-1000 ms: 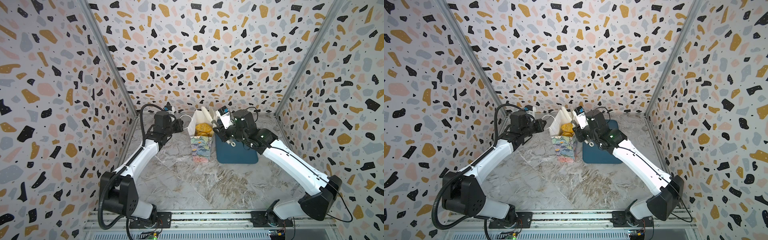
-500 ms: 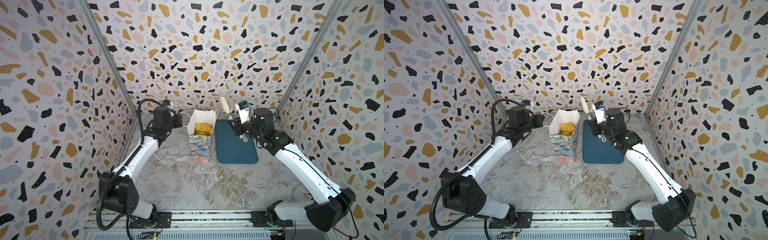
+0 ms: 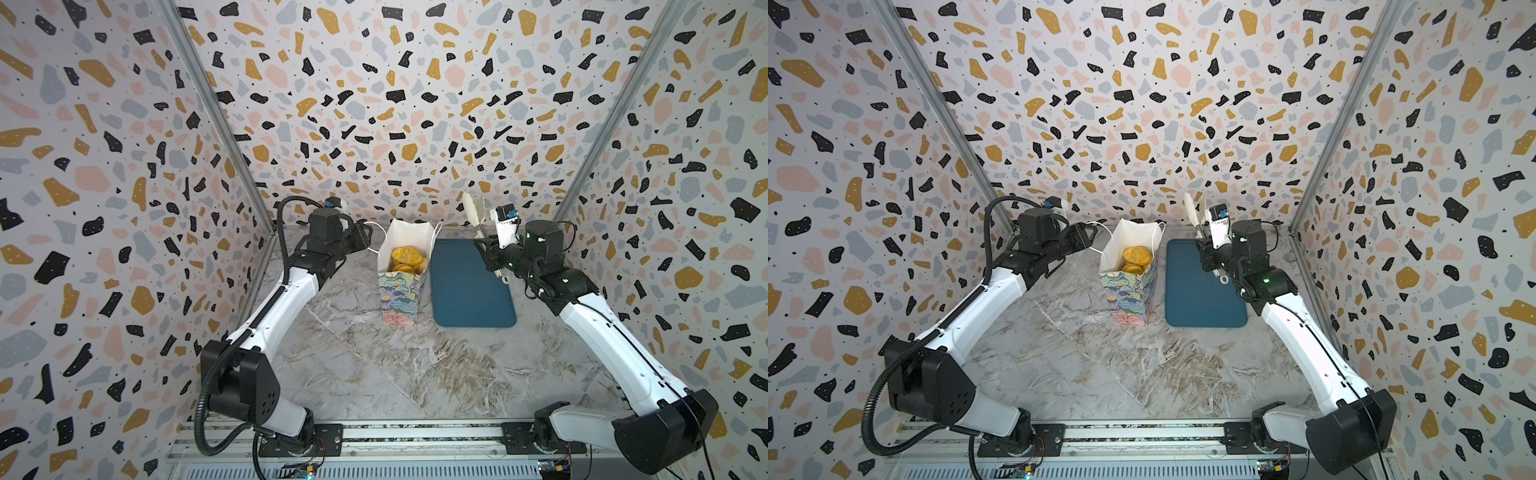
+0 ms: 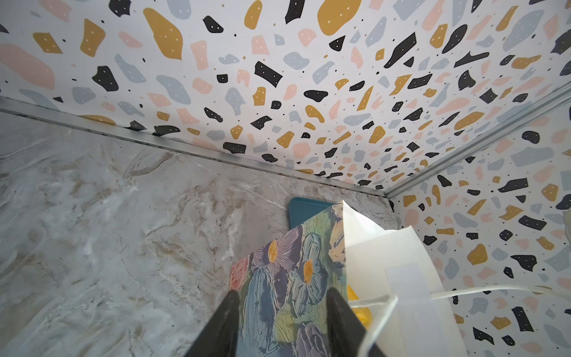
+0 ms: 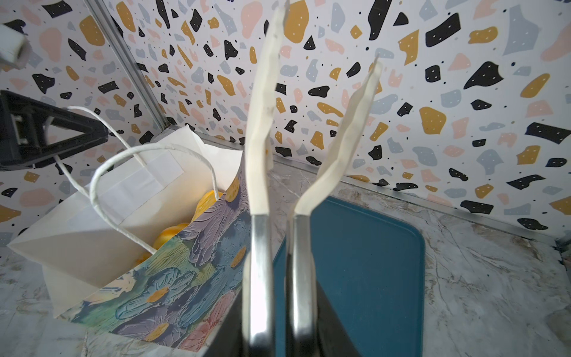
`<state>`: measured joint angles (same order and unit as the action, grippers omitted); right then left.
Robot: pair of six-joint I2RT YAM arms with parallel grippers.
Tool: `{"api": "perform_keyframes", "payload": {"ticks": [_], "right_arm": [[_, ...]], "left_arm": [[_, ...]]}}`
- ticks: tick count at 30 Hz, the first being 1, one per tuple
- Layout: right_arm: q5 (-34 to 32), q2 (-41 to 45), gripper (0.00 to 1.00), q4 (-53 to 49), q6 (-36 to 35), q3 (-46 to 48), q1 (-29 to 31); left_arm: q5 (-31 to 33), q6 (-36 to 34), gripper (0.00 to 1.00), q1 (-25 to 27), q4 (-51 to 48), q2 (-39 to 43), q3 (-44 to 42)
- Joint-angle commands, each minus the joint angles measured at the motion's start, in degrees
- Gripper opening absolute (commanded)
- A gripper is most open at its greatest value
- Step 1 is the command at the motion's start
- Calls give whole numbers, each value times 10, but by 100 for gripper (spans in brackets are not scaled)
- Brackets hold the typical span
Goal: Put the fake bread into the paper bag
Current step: 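Raise the empty tongs out of the bag while the left gripper releases the bag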
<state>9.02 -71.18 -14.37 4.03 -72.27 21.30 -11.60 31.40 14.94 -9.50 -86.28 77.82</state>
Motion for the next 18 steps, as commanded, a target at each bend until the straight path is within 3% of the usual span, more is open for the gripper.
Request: {"api": "perform_keyframes", "payload": {"ticks": [1, 6, 7, 9, 18], "right_arm": [[8, 25, 31, 33, -15, -6, -5], [1, 27, 31, 30, -23, -7, -9], [-4, 27, 31, 31, -24, -7, -10], [-12, 27, 31, 30, -24, -6, -13], [-53, 31, 31, 34, -30, -5, -25]], "left_arm": [[-14, 14, 61, 4, 4, 10, 31], [-34, 12, 82, 4, -16, 27, 52], [-41, 16, 94, 3, -14, 29, 54], [-54, 20, 100, 4, -15, 33, 56], [-25, -16, 100, 0, -56, 59, 62]]}}
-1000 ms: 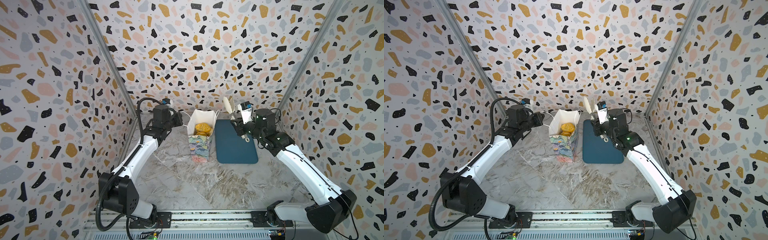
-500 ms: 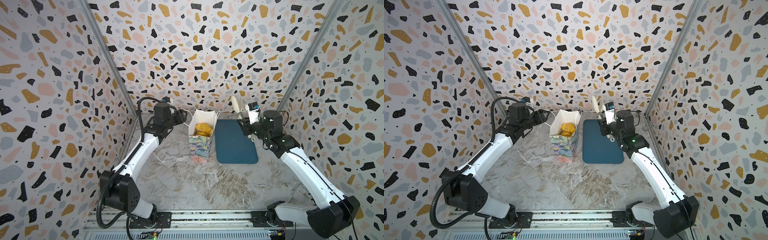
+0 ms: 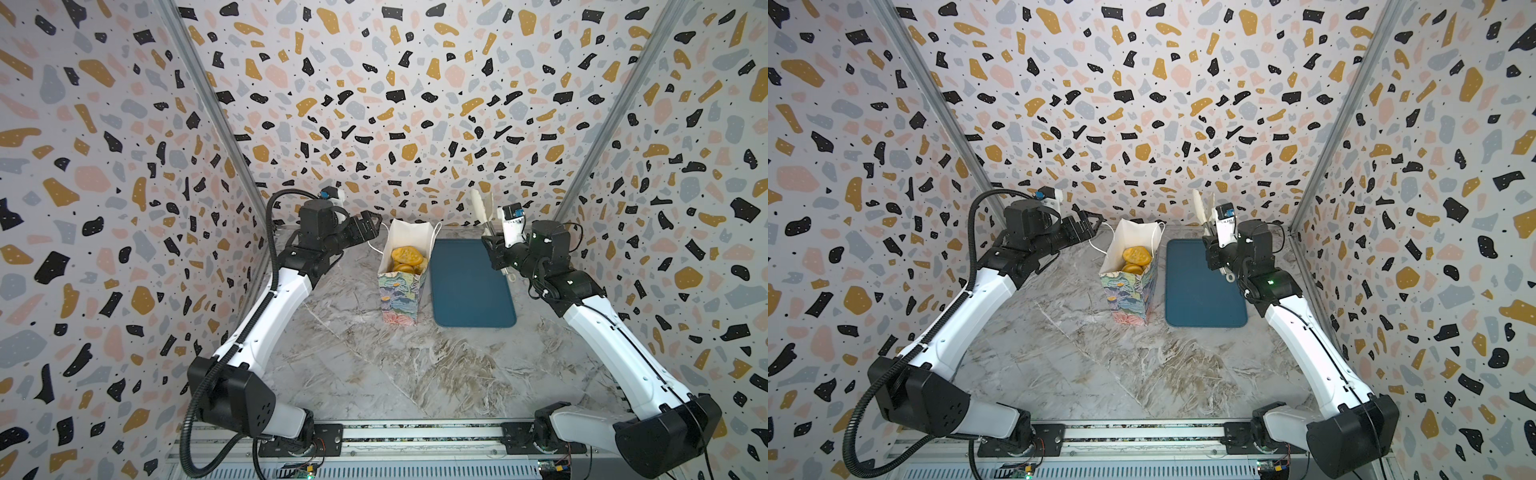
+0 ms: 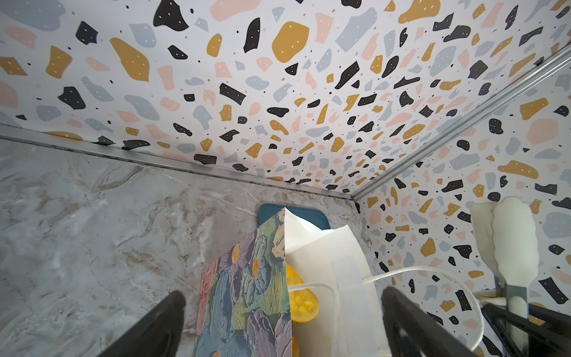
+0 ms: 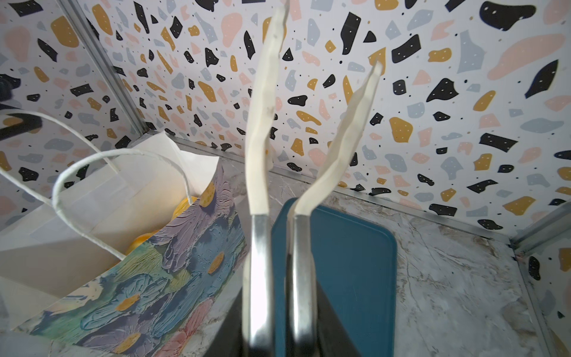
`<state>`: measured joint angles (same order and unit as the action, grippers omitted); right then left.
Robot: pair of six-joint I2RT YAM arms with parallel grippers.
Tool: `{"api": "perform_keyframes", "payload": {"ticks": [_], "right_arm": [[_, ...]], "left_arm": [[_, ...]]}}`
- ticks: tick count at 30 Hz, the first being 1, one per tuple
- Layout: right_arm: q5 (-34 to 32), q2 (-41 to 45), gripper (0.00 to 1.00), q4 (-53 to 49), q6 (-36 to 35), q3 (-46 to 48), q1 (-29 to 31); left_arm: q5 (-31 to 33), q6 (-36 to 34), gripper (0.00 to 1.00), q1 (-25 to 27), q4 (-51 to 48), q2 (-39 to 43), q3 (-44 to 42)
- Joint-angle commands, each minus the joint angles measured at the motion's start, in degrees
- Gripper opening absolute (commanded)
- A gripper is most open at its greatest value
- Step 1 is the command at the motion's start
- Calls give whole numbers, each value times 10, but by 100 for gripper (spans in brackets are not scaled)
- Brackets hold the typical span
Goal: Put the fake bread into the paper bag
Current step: 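Raise the empty tongs out of the bag while the left gripper releases the bag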
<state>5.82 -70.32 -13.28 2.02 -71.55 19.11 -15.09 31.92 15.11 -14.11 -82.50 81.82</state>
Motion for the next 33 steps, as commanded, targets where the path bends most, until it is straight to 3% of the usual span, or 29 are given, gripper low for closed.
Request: {"api": "perform_keyframes", "payload": {"ticks": [1, 7, 15, 25, 28, 33], "right_arm": [[-27, 21, 31, 21, -13, -16, -3], [-71, 14, 31, 18, -40, -22, -12], [-97, 19, 31, 56, -56, 21, -73], [-77, 18, 32, 119, -53, 99, -156], [-56, 5, 34, 142, -58, 121, -177], [-90, -28, 33, 169, -48, 135, -195]], "left_arm": [[16, -23, 99, -2, -11, 26, 22], [46, -26, 100, -28, -3, 52, 14], [191, -55, 99, -66, 35, 125, -68], [260, -83, 99, -89, 31, 141, -150], [248, -83, 99, -91, 36, 139, -168], [251, -87, 99, -93, 34, 136, -185]]}}
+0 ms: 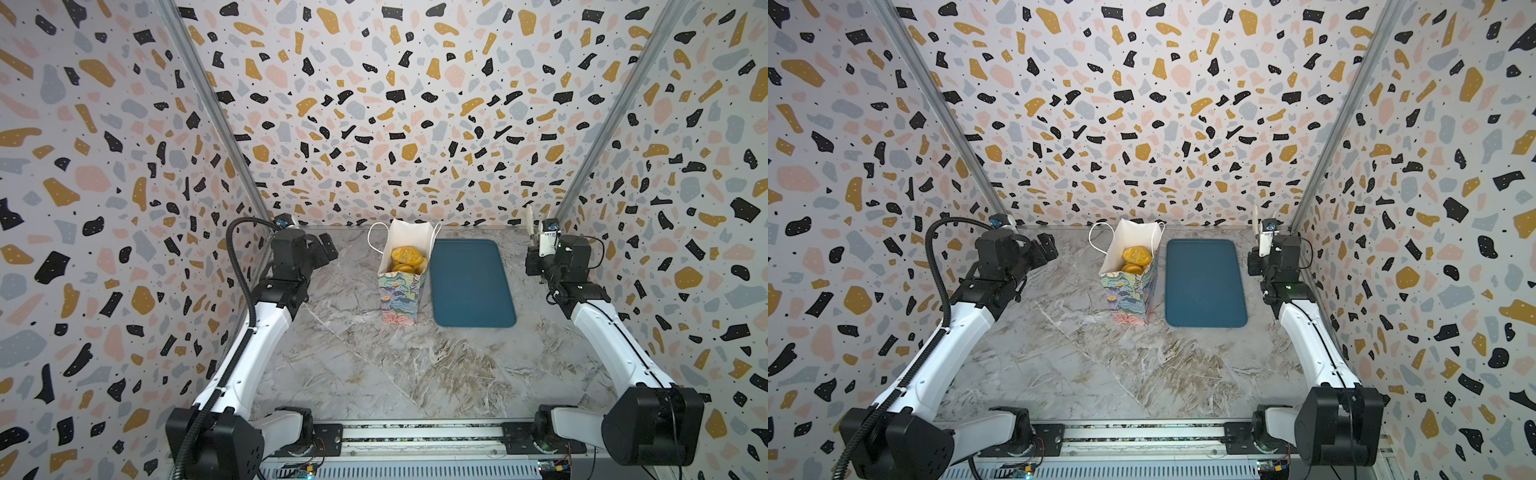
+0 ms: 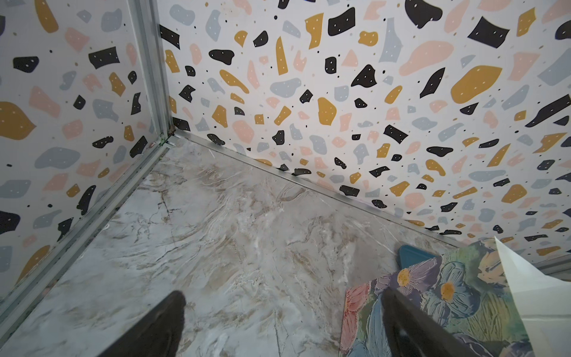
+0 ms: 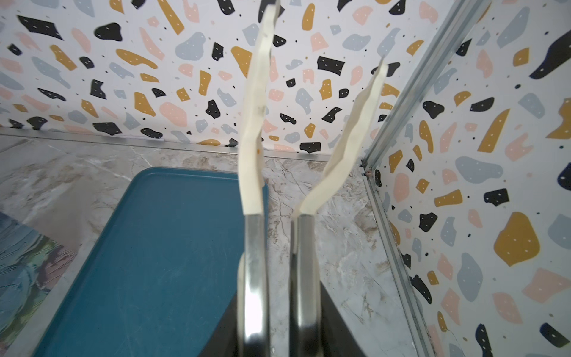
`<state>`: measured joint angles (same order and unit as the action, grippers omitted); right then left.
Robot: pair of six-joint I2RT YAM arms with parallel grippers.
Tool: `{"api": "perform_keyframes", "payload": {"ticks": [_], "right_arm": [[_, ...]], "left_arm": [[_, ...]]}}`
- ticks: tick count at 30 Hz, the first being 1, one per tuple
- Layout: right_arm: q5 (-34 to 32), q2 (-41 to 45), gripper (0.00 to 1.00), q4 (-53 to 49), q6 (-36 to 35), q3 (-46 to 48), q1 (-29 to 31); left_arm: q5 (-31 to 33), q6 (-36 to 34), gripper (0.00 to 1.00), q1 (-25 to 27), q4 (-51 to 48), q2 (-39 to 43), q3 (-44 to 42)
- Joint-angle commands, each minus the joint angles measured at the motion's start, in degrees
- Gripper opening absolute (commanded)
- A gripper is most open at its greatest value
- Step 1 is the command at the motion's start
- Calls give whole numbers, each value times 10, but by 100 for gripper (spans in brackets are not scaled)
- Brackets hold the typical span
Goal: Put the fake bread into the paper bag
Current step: 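Raise the empty tongs out of the bag while the left gripper releases the bag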
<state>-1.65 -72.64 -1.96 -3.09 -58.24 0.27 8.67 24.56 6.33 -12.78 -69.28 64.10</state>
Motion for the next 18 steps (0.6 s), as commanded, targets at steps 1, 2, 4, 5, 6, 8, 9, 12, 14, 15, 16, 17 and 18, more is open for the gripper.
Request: {"api": "perform_keyframes", "payload": {"ticks": [1, 2, 4, 5, 6, 8, 9, 12, 14, 15, 16, 17, 18], "right_arm": [[-22, -10, 33, 62, 3, 5, -9], [-25, -15, 33, 67, 1, 9, -12], [-27, -24, 33, 76, 2, 15, -20], [-30, -30, 33, 78, 6, 18, -23], [-40, -38, 33, 78, 11, 19, -25], [-58, -53, 33, 76, 19, 21, -27], [-61, -62, 33, 77, 21, 25, -29], [-65, -84, 32, 87, 23, 38, -34], [-63, -98, 32, 96, 26, 46, -37], [-62, -106, 32, 102, 27, 51, -38], [-63, -115, 32, 108, 27, 56, -38], [-63, -124, 32, 114, 26, 60, -38], [-64, -133, 32, 117, 25, 61, -39]], "left_arm": [[16, -14, 99, -5, 23, 5, -12], [15, -18, 99, -5, 27, 8, -18], [17, -22, 100, -5, 36, 13, -31], [22, -23, 100, -5, 39, 15, -37], [28, -23, 99, -5, 41, 17, -43], [38, -22, 99, -6, 40, 19, -50], [40, -23, 99, -6, 40, 20, -53], [37, -19, 100, -6, 44, 22, -62], [37, -16, 99, -6, 47, 24, -67], [38, -14, 99, -6, 47, 23, -69], [41, -9, 100, -6, 46, 22, -71], [44, -4, 100, -6, 47, 21, -74], [43, -4, 100, -6, 47, 21, -75]]}}
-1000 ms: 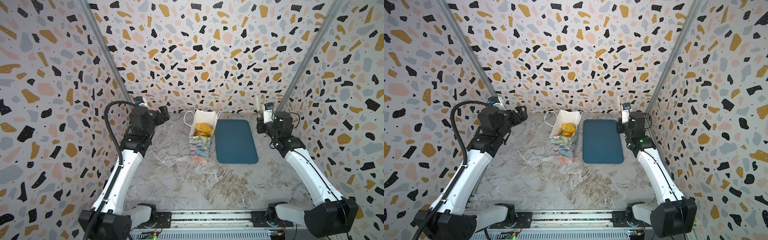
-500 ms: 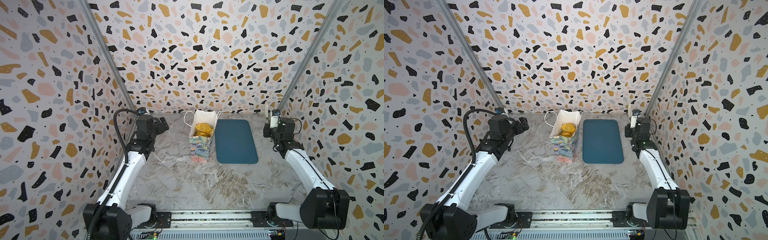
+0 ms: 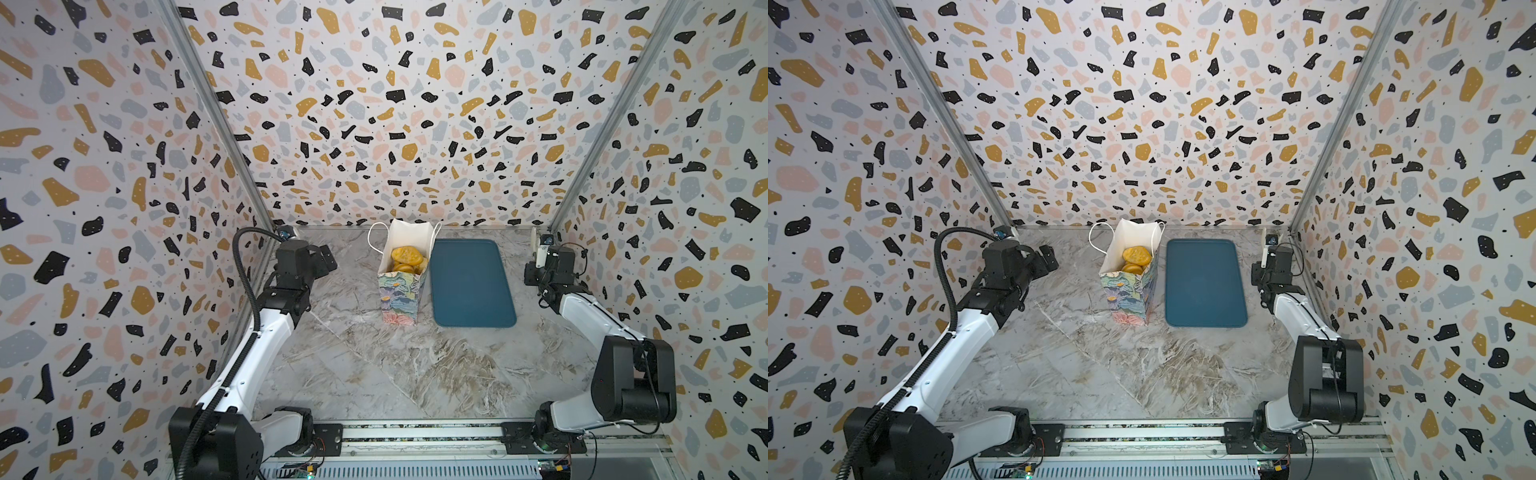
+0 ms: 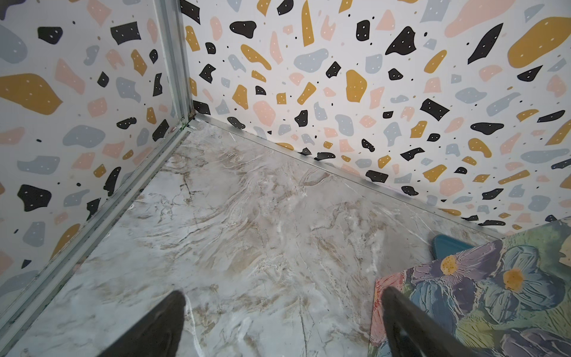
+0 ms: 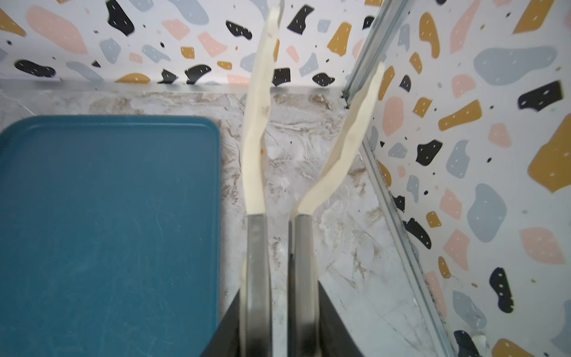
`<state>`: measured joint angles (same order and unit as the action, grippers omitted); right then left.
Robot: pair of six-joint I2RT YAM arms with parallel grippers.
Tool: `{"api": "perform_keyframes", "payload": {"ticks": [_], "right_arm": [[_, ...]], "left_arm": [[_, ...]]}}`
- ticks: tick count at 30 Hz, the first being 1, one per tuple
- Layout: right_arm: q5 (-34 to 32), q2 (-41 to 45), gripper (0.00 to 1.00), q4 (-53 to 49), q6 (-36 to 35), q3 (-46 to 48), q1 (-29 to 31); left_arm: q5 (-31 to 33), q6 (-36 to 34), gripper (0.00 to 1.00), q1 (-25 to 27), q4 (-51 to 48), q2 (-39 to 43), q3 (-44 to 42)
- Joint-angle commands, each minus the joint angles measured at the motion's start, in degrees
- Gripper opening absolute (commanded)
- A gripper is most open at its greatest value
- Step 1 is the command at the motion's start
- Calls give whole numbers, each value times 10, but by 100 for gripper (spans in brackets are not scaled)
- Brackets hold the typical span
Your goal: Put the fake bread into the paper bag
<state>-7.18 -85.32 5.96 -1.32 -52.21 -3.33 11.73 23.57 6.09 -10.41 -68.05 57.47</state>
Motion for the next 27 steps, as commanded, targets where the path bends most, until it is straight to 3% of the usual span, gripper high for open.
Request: {"api": "perform_keyframes", "payload": {"ticks": [1, 27], "right_arm": [[-12, -16, 32, 38, 8, 0, -3], [19, -138, 32, 32, 10, -30, -38]], "left_arm": [[9, 6, 100, -4, 25, 8, -12], [-12, 16, 100, -4, 56, 20, -49]]}}
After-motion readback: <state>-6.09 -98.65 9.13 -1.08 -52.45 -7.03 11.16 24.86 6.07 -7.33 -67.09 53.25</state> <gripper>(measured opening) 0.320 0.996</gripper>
